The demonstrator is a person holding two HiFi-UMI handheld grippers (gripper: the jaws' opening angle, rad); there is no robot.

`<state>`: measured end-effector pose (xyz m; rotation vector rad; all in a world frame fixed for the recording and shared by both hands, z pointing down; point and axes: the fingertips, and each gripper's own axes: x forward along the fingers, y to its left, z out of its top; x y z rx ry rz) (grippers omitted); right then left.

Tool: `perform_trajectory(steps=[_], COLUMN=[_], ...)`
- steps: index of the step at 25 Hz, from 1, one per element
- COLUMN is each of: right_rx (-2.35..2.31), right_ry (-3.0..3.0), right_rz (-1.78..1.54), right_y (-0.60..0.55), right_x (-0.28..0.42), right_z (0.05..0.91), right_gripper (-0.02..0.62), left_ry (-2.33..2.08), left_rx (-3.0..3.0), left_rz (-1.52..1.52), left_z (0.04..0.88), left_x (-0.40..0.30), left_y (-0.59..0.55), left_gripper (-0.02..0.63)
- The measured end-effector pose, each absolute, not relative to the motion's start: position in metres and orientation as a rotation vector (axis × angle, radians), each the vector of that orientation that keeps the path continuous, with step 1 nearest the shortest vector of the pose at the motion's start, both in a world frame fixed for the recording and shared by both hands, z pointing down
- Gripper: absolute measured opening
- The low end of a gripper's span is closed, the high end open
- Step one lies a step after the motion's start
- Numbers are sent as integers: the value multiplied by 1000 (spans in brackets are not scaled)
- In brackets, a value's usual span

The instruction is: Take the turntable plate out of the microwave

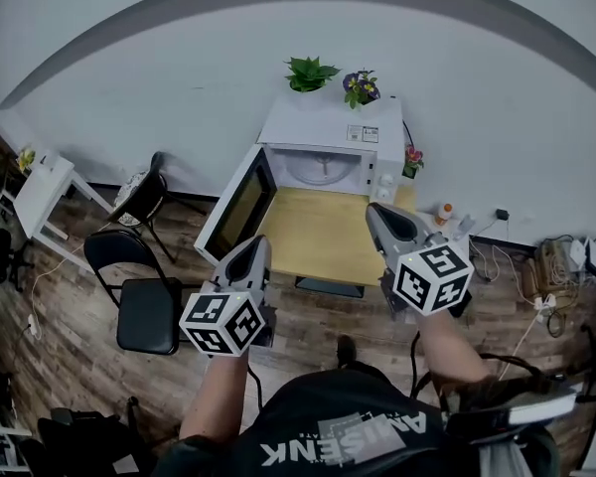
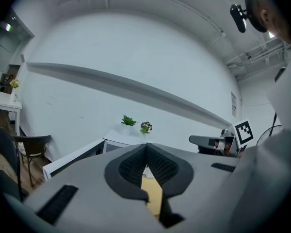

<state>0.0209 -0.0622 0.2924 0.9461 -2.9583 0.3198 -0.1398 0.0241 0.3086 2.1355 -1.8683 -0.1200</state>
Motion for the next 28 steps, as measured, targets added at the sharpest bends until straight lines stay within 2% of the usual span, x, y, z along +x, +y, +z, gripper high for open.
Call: perform_trajectory(steps=[15, 28], right_rx=[798, 948], right_ry=[-3028, -2971], right_rz=[336, 290], right_y=[-168, -214], right_x=[20, 2], right_z=[302, 306], right_gripper=[2, 21], left_ry=[-1917, -1831], left_rx=[2087, 2217], left_rz=[-38, -14], left_z=[322, 324], left_x=[-126, -154], left_y=[-103, -173], left_gripper=[0, 2])
